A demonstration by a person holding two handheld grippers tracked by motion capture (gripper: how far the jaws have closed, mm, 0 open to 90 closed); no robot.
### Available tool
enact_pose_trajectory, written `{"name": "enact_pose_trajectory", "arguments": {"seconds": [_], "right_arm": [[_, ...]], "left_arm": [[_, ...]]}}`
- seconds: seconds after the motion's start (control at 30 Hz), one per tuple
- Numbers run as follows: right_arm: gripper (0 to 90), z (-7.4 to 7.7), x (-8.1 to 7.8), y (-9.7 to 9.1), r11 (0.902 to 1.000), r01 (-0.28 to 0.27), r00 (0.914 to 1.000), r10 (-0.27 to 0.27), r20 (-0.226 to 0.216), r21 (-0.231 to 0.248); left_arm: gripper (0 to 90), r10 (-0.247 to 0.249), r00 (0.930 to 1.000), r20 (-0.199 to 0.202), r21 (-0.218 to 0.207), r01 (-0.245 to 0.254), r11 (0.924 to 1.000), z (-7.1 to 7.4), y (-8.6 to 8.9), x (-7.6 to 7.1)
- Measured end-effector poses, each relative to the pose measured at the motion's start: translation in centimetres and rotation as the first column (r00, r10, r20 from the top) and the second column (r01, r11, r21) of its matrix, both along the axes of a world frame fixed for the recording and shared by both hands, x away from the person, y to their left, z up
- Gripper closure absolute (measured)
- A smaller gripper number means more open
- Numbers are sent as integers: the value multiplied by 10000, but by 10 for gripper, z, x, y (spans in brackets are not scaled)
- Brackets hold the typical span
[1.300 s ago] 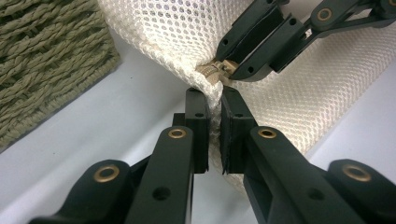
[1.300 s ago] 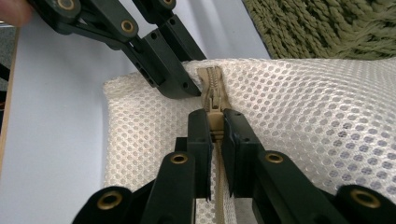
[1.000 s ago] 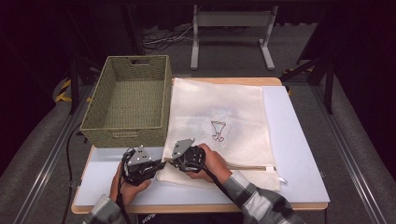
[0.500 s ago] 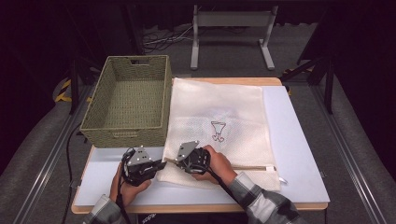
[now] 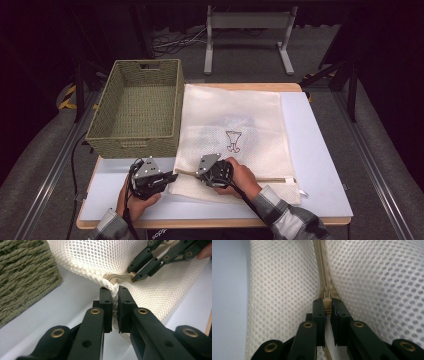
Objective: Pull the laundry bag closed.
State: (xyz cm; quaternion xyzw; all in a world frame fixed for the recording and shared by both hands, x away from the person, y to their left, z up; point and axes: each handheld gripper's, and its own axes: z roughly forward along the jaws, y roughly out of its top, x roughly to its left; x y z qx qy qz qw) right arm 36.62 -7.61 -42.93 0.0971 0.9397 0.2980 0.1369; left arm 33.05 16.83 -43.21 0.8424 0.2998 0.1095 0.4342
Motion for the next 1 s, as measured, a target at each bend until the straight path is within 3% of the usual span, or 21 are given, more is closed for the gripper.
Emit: {"name": "enact_pose_trajectory", "arguments": {"seconds": [0.27, 1.0], "right_arm": [[828, -1, -4, -18, 9999, 59, 10000, -58, 44, -139], [828, 1, -9, -43, 9987, 391, 9992, -390, 13, -339]], "left_arm": [[846, -55, 9999, 93, 276, 52, 9996, 1, -2, -2], [846, -197, 9996, 213, 50, 196, 9998, 7, 0, -4]]}}
